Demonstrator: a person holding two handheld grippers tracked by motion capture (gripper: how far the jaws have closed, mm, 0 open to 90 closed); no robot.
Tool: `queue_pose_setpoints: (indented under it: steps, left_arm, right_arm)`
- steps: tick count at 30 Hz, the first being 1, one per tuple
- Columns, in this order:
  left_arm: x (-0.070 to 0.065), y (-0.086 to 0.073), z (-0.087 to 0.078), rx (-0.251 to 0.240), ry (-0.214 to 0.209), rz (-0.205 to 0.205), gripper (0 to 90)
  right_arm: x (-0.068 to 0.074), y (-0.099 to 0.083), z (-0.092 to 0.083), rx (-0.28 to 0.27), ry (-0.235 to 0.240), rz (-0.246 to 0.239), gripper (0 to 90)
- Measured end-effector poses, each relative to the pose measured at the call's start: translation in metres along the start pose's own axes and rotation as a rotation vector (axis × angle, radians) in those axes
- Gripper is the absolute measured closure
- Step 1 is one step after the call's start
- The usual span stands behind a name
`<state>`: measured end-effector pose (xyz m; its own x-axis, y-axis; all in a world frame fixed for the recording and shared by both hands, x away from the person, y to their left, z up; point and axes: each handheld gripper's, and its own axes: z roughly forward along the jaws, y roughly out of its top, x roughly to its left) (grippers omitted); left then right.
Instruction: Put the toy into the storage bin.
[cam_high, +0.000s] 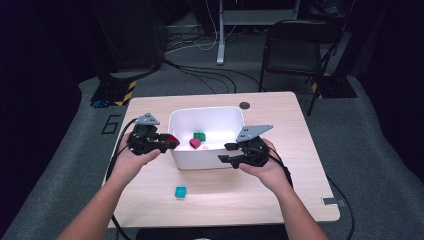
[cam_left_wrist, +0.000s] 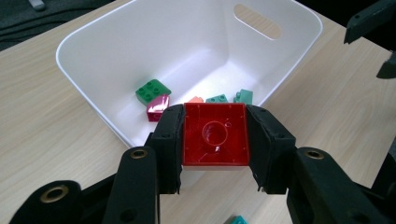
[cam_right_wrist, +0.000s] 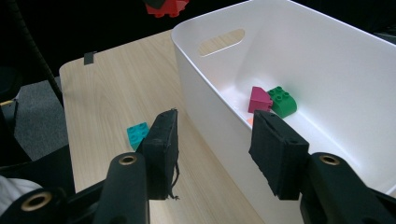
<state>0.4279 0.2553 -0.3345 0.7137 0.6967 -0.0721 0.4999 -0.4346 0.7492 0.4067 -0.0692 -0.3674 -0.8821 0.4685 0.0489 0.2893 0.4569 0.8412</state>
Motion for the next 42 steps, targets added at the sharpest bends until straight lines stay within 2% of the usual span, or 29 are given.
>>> queue_pose_setpoints:
  steps: [9,10,15,23,27,35,37,42]
  left_arm:
    - [0.005,0.023,0.022,-0.009,-0.016,-0.016,58.8]
    - [0.006,0.025,0.024,-0.006,-0.018,-0.007,58.8]
    - [0.01,0.034,0.039,-0.015,-0.018,-0.021,58.8]
    - [0.015,0.045,0.065,-0.009,-0.021,-0.021,58.8]
    - [0.016,0.051,0.078,-0.01,-0.02,-0.01,58.8]
    - [0.016,0.064,0.107,-0.003,-0.059,0.015,58.8]
    - [0.016,0.067,0.112,-0.009,-0.073,0.011,58.8]
    - [0.016,0.073,0.128,0.0,-0.068,0.032,58.8]
  right_arm:
    - [-0.003,-0.002,-0.001,0.002,-0.009,0.025,50.9]
    - [-0.004,-0.002,-0.001,0.001,-0.009,0.023,50.9]
    - [-0.005,-0.002,-0.001,0.002,-0.001,0.025,50.7]
    - [-0.003,-0.003,0.004,0.015,0.014,0.015,50.7]
    - [-0.003,-0.003,0.004,0.014,0.013,0.016,50.7]
    - [-0.004,-0.003,0.002,0.004,0.012,0.012,50.6]
    - [-0.004,-0.003,0.002,0.004,0.013,0.012,50.6]
    - [-0.005,-0.004,0.001,0.0,0.011,0.012,50.6]
